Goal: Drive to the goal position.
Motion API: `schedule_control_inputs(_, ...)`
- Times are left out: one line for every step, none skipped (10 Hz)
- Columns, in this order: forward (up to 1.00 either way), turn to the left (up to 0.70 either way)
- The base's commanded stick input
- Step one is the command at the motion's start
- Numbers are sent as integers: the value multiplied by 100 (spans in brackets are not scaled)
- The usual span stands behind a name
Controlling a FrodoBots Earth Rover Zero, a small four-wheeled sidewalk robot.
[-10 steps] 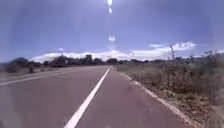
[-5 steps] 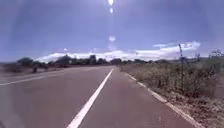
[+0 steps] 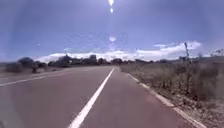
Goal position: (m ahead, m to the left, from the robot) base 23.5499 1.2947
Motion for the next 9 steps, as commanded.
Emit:
schedule_control_inputs(45,0)
schedule_control_inputs(45,0)
schedule_control_inputs(45,0)
schedule_control_inputs(45,0)
schedule_control_inputs(45,0)
schedule_control_inputs(45,0)
schedule_control_inputs(45,0)
schedule_control_inputs(45,0)
schedule_control_inputs(45,0)
